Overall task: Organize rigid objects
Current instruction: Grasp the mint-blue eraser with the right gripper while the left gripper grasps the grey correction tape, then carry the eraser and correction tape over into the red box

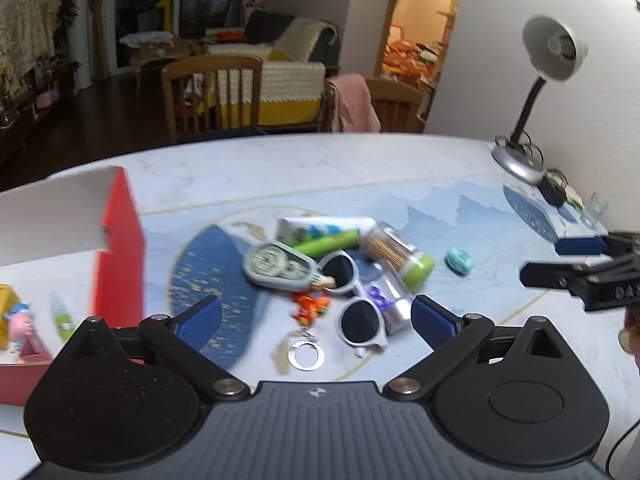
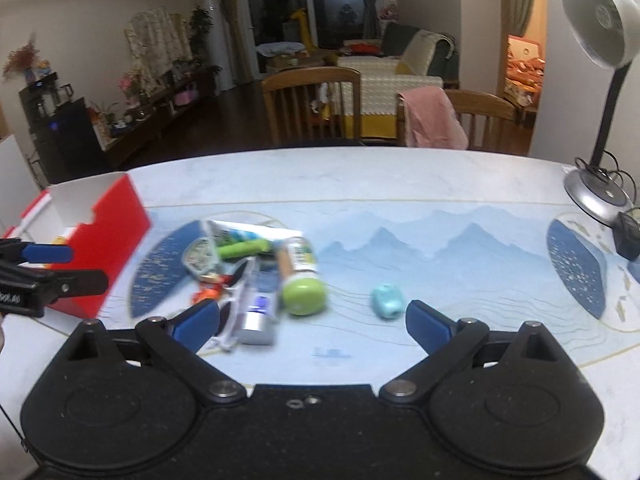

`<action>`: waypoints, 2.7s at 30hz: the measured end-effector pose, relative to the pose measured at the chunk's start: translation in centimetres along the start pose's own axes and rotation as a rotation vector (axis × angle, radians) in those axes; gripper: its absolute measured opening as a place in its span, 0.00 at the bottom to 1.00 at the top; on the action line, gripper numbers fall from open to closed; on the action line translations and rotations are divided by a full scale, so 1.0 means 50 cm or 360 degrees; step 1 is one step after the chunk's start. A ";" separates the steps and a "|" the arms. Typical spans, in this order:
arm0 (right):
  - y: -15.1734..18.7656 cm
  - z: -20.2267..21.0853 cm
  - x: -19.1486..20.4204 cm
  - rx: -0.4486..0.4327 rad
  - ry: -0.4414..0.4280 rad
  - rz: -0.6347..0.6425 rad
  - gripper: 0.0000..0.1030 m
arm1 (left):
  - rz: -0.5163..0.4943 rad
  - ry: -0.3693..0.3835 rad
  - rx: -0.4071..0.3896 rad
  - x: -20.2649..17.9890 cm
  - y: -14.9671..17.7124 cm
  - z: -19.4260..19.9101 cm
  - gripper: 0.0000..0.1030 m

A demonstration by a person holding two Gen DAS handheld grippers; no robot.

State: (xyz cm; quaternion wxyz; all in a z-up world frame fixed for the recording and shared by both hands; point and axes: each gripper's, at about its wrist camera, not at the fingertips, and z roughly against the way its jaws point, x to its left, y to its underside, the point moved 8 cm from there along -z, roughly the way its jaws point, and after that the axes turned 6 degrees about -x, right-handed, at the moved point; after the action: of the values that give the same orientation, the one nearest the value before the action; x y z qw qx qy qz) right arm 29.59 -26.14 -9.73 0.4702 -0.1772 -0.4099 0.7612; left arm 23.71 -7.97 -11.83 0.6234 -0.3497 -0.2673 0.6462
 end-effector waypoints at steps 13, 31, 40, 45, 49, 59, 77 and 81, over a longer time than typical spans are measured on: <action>0.028 -0.097 -0.085 0.0126 0.0011 0.0033 0.88 | 0.0024 -0.0146 0.0062 -0.001 0.014 -0.120 0.99; 0.039 -0.221 -0.102 0.0230 -0.0035 0.0071 0.68 | 0.0380 -0.0387 0.0197 0.104 -0.020 -0.264 0.98; 0.045 -0.246 -0.100 0.0251 -0.0058 0.0076 0.57 | 0.0522 -0.0427 0.0257 0.129 0.002 -0.290 0.98; 0.045 -0.257 -0.095 0.0257 -0.0069 0.0086 0.52 | 0.0523 -0.0398 0.0270 0.123 0.011 -0.298 0.95; 0.047 -0.264 -0.094 0.0264 -0.0061 0.0093 0.49 | 0.0490 -0.0395 0.0258 0.116 0.010 -0.298 0.88; 0.050 -0.265 -0.087 0.0269 -0.0029 0.0103 0.29 | 0.0487 -0.0365 0.0243 0.118 0.006 -0.291 0.71; 0.032 -0.174 -0.050 0.0200 -0.0064 0.0032 0.29 | 0.0507 -0.0268 0.0203 0.111 0.024 -0.217 0.71; 0.021 -0.141 -0.027 0.0174 -0.0087 0.0040 0.29 | 0.0524 -0.0207 0.0180 0.103 0.016 -0.186 0.71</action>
State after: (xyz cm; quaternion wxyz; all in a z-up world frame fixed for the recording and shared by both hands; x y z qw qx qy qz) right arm 34.29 -24.32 -14.96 0.4583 -0.1354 -0.3780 0.7929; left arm 30.63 -3.76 -18.73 0.5092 -0.3107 -0.2094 0.7748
